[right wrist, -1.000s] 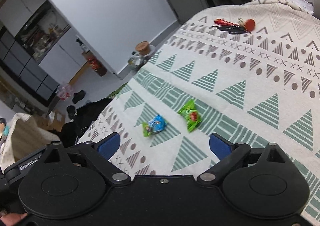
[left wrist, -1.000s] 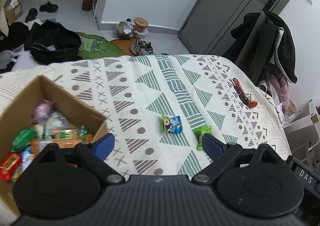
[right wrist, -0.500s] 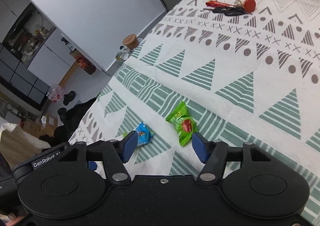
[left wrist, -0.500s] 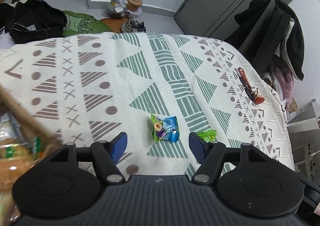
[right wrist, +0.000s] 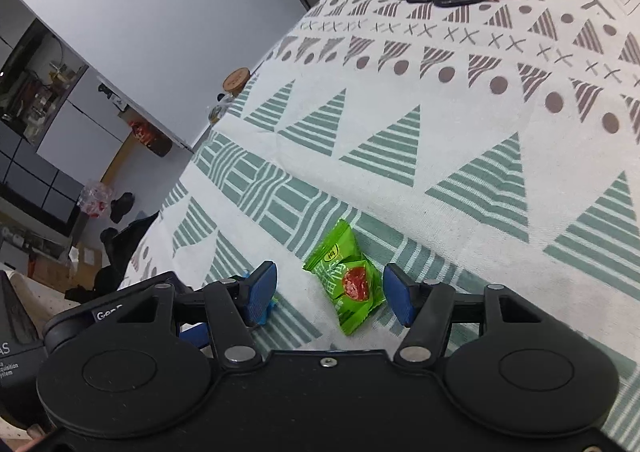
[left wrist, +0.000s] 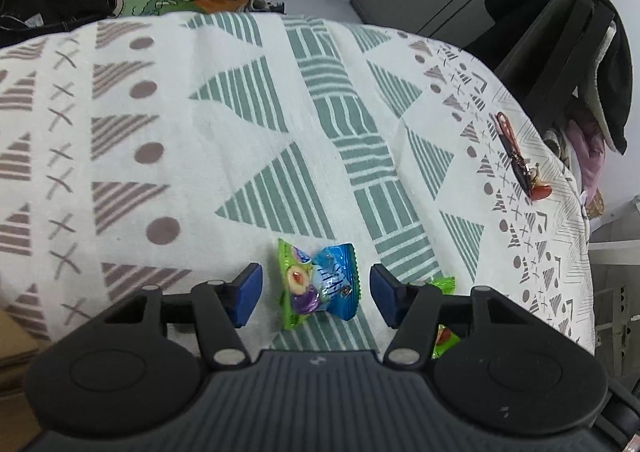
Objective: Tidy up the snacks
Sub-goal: 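Grasp the blue-and-green pack with the left tool while the right tool grasps the green candy, then carry the blue-and-green pack and green candy with both tools over the box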
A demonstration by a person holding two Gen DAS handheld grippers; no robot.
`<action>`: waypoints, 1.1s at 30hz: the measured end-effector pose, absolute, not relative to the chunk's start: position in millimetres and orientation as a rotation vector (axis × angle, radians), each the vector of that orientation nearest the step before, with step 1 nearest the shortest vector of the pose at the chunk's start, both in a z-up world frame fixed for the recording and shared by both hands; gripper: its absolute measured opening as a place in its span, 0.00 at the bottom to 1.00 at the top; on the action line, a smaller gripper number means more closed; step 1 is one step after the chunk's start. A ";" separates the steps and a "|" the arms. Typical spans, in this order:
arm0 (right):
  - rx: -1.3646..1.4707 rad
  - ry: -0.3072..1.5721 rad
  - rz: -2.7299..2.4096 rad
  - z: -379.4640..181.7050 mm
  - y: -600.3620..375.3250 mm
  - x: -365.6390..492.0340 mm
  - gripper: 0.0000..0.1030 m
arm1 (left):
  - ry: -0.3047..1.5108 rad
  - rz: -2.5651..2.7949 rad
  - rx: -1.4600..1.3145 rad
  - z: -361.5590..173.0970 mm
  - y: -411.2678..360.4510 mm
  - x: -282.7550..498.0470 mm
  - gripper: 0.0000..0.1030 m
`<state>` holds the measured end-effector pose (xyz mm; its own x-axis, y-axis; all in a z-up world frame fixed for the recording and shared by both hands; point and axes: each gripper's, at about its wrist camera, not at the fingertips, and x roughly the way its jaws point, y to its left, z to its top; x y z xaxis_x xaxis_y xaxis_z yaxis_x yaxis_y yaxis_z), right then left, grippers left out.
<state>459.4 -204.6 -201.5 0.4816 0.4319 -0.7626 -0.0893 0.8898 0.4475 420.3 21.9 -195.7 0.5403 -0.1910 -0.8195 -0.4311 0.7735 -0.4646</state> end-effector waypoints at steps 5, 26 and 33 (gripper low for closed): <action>0.369 1.038 0.309 -218.0 -200.1 464.4 0.56 | 1.015 0.172 -0.656 -200.1 12.2 425.3 0.53; 0.335 0.960 0.380 -169.4 -196.9 432.1 0.25 | 0.970 0.232 -0.594 -153.9 12.0 366.0 0.32; 0.337 0.916 0.442 -146.3 -189.2 405.2 0.25 | 0.918 0.262 -0.598 -112.0 24.8 326.2 0.32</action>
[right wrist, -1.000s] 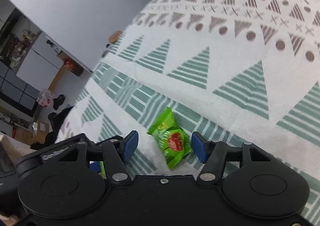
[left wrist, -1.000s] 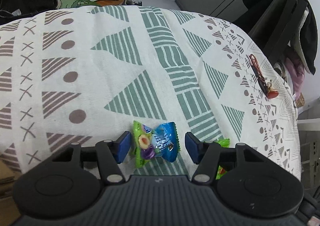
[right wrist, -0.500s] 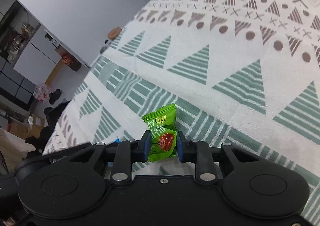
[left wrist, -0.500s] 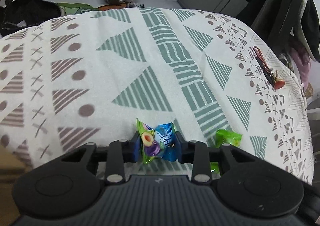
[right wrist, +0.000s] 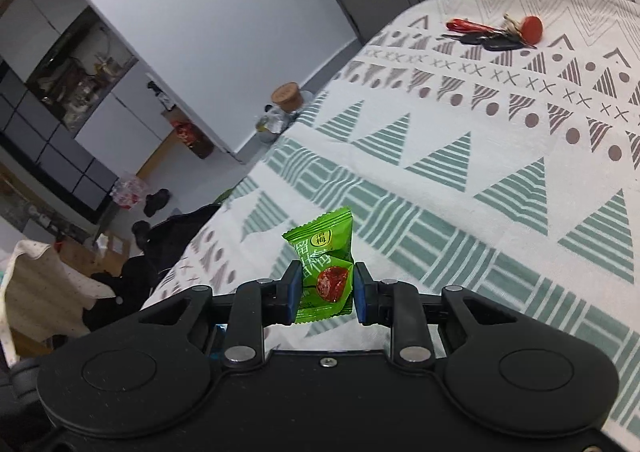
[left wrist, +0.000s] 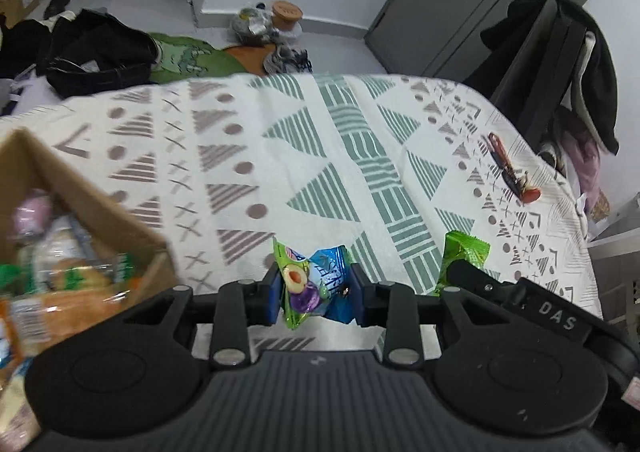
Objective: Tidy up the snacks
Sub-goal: 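Carry the blue-and-green pack and green candy with both tools over the box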
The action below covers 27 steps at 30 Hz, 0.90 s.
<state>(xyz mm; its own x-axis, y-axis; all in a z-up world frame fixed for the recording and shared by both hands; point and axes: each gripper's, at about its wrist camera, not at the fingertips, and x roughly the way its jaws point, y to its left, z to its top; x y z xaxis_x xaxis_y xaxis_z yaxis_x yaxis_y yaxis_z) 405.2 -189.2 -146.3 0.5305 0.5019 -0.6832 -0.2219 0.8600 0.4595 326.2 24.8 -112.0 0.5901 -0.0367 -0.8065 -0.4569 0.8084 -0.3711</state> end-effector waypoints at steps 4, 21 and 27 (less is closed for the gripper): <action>0.334 0.891 0.468 -134.7 -188.9 382.4 0.25 | 0.897 0.280 -0.585 -94.3 28.8 299.5 0.32; 0.395 0.793 0.442 -102.7 -224.5 281.2 0.25 | 0.880 0.291 -0.558 -49.5 28.3 201.9 0.32; 0.381 0.785 0.429 -96.5 -226.1 252.0 0.25 | 0.854 0.271 -0.543 -39.3 26.7 175.9 0.32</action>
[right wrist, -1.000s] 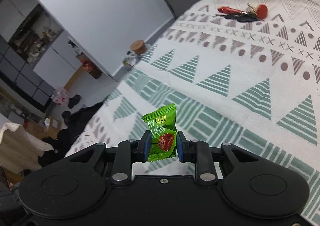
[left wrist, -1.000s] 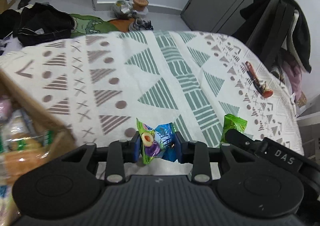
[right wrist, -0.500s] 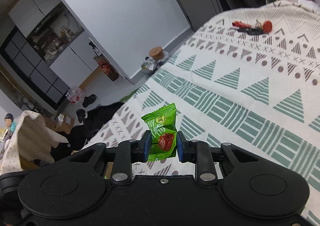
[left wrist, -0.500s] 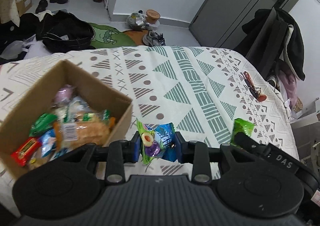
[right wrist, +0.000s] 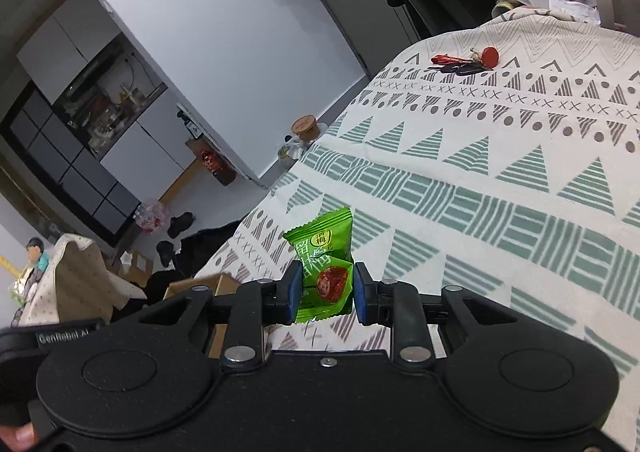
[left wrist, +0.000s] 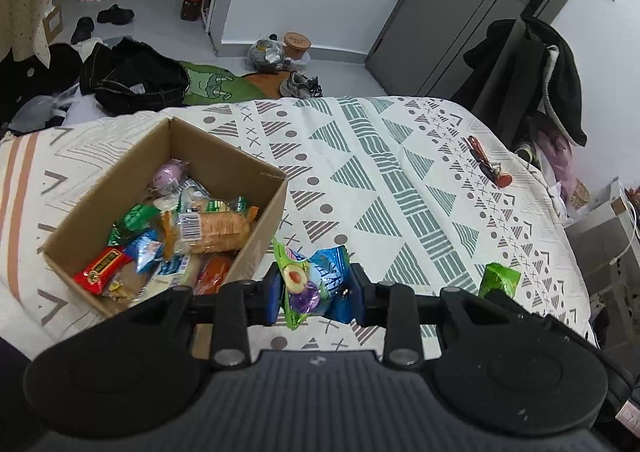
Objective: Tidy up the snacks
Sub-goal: 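Carry the blue-and-green pack and green candy with both tools over the box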
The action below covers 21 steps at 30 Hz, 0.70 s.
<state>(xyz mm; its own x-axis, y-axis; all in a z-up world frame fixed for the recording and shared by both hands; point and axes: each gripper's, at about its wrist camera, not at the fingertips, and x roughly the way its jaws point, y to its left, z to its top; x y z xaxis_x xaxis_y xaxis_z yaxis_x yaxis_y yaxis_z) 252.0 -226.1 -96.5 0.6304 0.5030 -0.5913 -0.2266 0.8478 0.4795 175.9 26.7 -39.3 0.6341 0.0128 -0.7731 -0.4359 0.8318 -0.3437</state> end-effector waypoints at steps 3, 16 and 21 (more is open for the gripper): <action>0.372 0.784 0.433 -92.4 -222.3 237.7 0.25 | 0.846 0.273 -0.536 -33.8 29.1 164.9 0.32; 0.300 0.750 0.486 -58.1 -188.5 188.4 0.25 | 0.756 0.269 -0.467 10.4 54.1 120.9 0.32; 0.271 0.748 0.500 -48.3 -171.1 177.7 0.25 | 0.737 0.264 -0.427 20.6 65.5 110.0 0.32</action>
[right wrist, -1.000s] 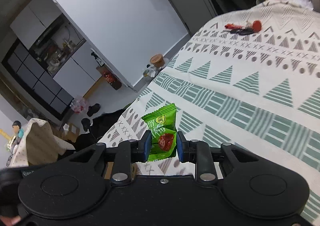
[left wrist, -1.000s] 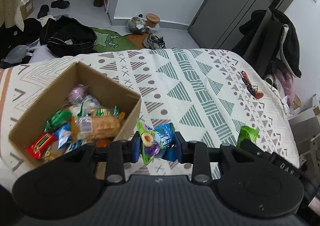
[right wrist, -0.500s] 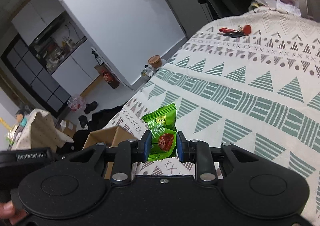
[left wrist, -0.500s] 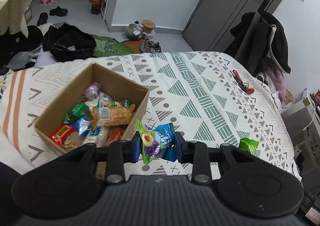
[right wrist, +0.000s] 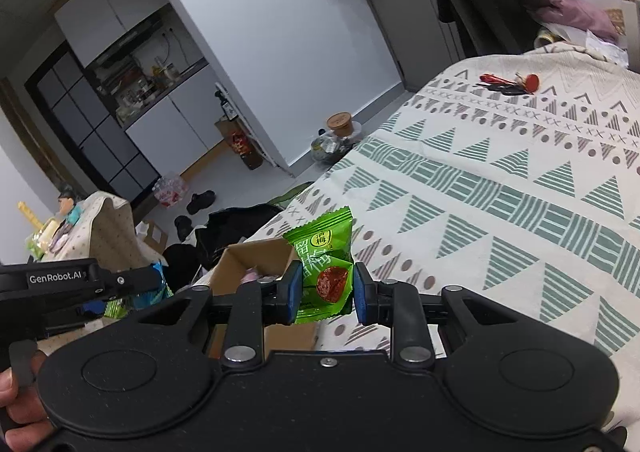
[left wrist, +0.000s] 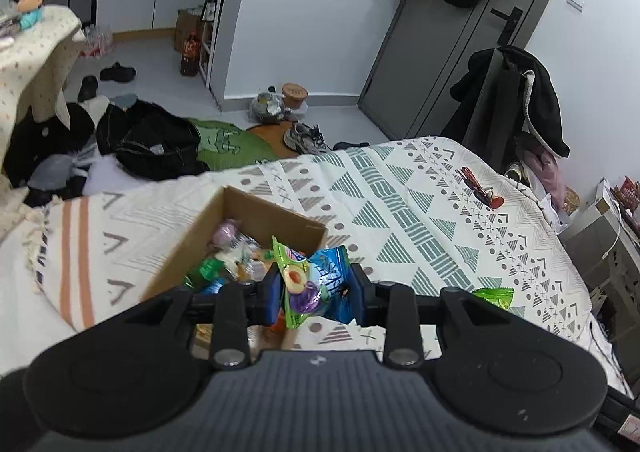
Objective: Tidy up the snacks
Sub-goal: 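Carry the blue-and-green pack and green candy with both tools over the box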
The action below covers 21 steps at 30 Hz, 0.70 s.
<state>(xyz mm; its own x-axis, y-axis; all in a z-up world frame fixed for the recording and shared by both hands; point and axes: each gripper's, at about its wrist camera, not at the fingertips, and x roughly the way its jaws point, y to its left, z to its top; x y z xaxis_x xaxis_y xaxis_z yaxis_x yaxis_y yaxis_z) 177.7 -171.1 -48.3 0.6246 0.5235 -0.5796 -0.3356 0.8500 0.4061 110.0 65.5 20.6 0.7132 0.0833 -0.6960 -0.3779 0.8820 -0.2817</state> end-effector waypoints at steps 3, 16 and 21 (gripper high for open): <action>0.251 0.746 0.512 -43.7 -157.2 173.2 0.25 | 0.724 0.256 -0.415 25.2 73.1 105.0 0.32; 0.210 0.758 0.565 -38.3 -95.6 164.8 0.25 | 0.708 0.239 -0.369 24.4 118.3 93.6 0.32; 0.193 0.782 0.570 -44.3 -75.5 167.9 0.25 | 0.736 0.226 -0.363 12.6 137.4 97.8 0.32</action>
<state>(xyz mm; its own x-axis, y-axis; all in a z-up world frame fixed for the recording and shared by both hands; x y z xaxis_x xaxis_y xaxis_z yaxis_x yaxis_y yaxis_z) 167.9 -75.5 -44.3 0.5683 0.5515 -0.6106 -0.4122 0.8331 0.3688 97.8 137.4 12.6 0.7212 0.0743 -0.6887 -0.3254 0.9141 -0.2421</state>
